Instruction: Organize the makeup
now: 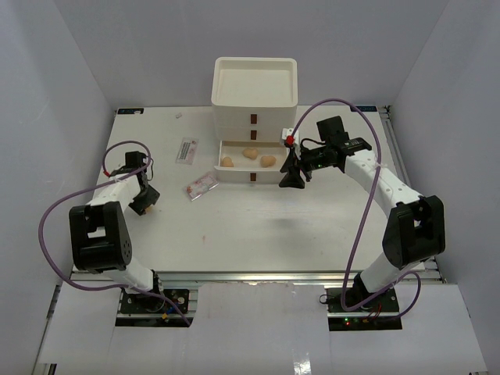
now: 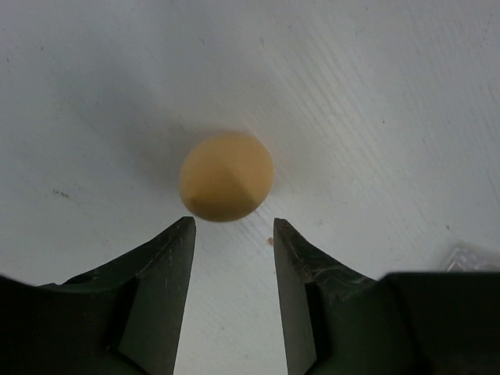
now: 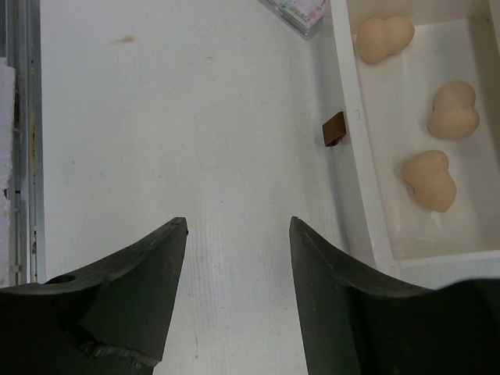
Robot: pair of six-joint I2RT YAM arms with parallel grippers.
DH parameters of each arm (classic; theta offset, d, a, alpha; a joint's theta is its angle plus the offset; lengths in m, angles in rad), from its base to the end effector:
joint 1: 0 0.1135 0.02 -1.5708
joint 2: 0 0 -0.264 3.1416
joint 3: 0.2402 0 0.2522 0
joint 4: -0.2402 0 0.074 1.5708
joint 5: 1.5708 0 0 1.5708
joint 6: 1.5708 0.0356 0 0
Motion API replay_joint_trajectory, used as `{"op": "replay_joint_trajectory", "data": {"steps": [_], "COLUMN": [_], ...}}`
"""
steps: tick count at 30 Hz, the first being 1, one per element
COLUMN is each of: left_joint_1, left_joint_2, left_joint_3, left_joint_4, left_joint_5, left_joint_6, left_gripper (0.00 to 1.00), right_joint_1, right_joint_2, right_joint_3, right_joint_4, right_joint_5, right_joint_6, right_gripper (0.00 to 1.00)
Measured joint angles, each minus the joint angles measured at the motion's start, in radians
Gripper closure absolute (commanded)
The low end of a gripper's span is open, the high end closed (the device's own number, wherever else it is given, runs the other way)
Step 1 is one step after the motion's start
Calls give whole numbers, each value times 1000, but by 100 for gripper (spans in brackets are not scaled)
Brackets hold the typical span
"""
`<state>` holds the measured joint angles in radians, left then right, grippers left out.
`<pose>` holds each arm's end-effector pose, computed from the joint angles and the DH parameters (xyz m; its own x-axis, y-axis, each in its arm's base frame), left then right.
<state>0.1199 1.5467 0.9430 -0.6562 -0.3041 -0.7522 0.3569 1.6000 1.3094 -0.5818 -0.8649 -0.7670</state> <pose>0.2791 0.0444 0.1850 -0.5501 -0.7229 -0.4182 -0.7955 0.6059 -0.0009 0.3110 0.1449 0.2903 -0.0412 -0.4958 -0.8674 -0.9913 0.1289 -0.0266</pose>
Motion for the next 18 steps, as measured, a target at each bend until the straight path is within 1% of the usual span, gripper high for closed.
{"op": "replay_joint_trajectory", "data": {"steps": [3, 5, 7, 10, 11, 14, 18], "left_joint_1": [8, 10, 10, 10, 10, 12, 15], "left_joint_2": [57, 73, 76, 76, 75, 69, 20], "left_joint_3": [31, 46, 56, 59, 59, 59, 58], "left_joint_4": [9, 9, 13, 23, 25, 30, 39], "left_joint_5": [-8, -13, -21, -30, -30, -23, 48], "left_joint_6": [7, 12, 15, 21, 22, 26, 30], "left_gripper": [78, 84, 92, 98, 100, 100, 100], "right_joint_1": [0, 0, 0, 0, 0, 0, 0], "right_joint_2": [-10, -16, -18, -21, -21, -22, -23], "right_joint_3": [0, 0, 0, 0, 0, 0, 0], "right_joint_4": [0, 0, 0, 0, 0, 0, -1], "right_joint_5": [6, 11, 15, 19, 20, 22, 25], "right_joint_6": [0, 0, 0, 0, 0, 0, 0], "right_gripper": [38, 38, 38, 38, 38, 38, 38]}}
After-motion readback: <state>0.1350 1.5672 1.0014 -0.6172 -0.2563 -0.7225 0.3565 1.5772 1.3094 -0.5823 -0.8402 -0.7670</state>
